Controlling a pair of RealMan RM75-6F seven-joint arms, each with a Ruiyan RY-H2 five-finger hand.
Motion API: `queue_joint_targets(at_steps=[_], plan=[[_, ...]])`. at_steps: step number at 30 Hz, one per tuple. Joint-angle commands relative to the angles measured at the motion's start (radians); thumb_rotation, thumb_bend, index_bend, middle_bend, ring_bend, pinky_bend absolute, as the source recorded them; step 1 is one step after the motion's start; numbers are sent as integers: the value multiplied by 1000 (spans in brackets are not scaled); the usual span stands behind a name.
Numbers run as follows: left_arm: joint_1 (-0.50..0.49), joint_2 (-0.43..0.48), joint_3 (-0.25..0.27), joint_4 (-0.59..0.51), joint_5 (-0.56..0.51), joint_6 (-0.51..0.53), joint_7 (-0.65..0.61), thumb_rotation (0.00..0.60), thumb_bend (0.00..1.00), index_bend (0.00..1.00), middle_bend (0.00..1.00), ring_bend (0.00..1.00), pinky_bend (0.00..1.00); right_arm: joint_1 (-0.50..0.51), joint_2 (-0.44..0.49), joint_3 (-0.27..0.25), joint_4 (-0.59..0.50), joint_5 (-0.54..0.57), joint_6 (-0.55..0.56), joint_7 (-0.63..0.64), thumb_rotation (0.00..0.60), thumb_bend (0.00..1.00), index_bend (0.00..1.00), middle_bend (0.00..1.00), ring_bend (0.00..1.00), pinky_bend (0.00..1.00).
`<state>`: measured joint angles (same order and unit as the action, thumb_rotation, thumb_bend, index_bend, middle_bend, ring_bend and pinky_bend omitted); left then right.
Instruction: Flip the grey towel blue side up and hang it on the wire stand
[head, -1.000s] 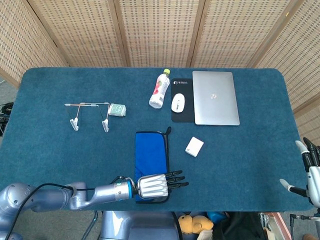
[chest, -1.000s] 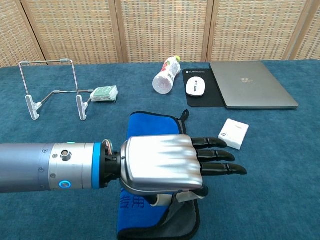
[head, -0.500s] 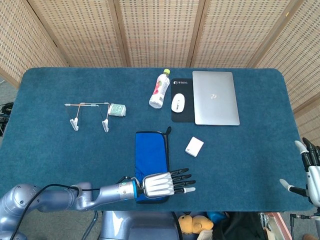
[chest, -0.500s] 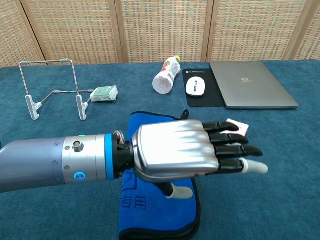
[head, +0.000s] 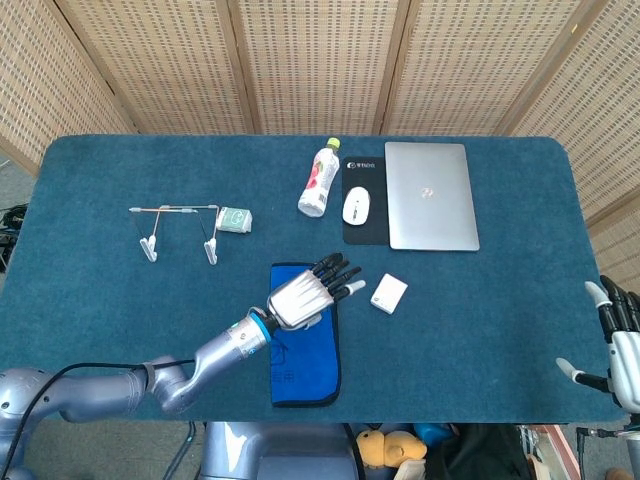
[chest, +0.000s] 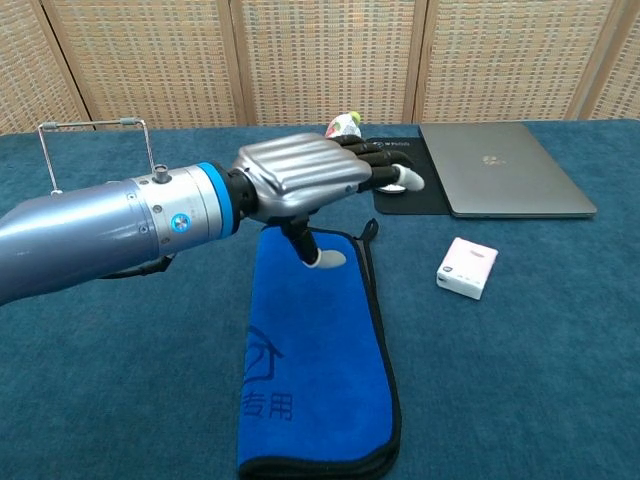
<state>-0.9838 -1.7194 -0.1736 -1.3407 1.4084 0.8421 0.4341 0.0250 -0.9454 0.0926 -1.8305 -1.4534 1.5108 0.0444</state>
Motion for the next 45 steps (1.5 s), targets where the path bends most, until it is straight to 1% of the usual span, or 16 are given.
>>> queue_joint_targets(at_steps=[1, 7, 9, 11, 15, 19, 22, 25, 31, 34, 36, 42, 45], plan=[[10, -1, -67, 10, -152, -43, 90, 600, 315, 100, 0, 0, 0, 3, -3, 0, -1, 3, -5, -8, 600, 0, 0, 0, 0, 0], [-13, -29, -111, 59, -331, -62, 157, 600, 315, 134, 0, 0, 0, 9, -10, 2, -4, 13, -15, -29, 600, 0, 0, 0, 0, 0], [-28, -58, -139, 106, -437, -79, 172, 600, 314, 157, 0, 0, 0, 14, -14, 4, 2, 26, -26, -36, 600, 0, 0, 0, 0, 0], [-48, -80, -152, 140, -505, -77, 197, 600, 315, 170, 0, 0, 0, 17, -16, 7, 3, 35, -31, -38, 600, 0, 0, 0, 0, 0], [-74, -102, -161, 180, -610, -82, 226, 600, 316, 230, 0, 0, 0, 20, -16, 10, 6, 44, -36, -34, 600, 0, 0, 0, 0, 0], [-105, -117, -148, 213, -730, -68, 305, 600, 315, 230, 0, 0, 0, 21, -14, 11, 10, 50, -40, -26, 600, 0, 0, 0, 0, 0], [-122, -131, -149, 233, -800, -60, 331, 600, 315, 230, 0, 0, 0, 22, -13, 12, 12, 53, -44, -21, 600, 0, 0, 0, 0, 0], [-135, -137, -143, 249, -845, -62, 346, 600, 315, 234, 0, 0, 0, 24, -13, 12, 14, 55, -48, -16, 600, 0, 0, 0, 0, 0], [-151, -130, -133, 252, -895, -64, 363, 600, 316, 254, 0, 0, 0, 24, -12, 11, 14, 54, -50, -12, 600, 0, 0, 0, 0, 0], [-166, -117, -127, 236, -972, -61, 400, 600, 316, 258, 0, 0, 0, 24, -10, 11, 14, 53, -49, -7, 600, 0, 0, 0, 0, 0], [-175, -108, -123, 225, -1004, -54, 420, 600, 316, 260, 0, 0, 0, 24, -9, 11, 14, 52, -49, -4, 600, 0, 0, 0, 0, 0], [-188, -110, -123, 222, -1048, -45, 418, 600, 319, 260, 0, 0, 0, 24, -10, 9, 15, 52, -51, -4, 600, 0, 0, 0, 0, 0], [-204, -118, -111, 233, -1049, -34, 435, 600, 320, 260, 0, 0, 0, 27, -12, 7, 14, 50, -56, -11, 600, 0, 0, 0, 0, 0]])
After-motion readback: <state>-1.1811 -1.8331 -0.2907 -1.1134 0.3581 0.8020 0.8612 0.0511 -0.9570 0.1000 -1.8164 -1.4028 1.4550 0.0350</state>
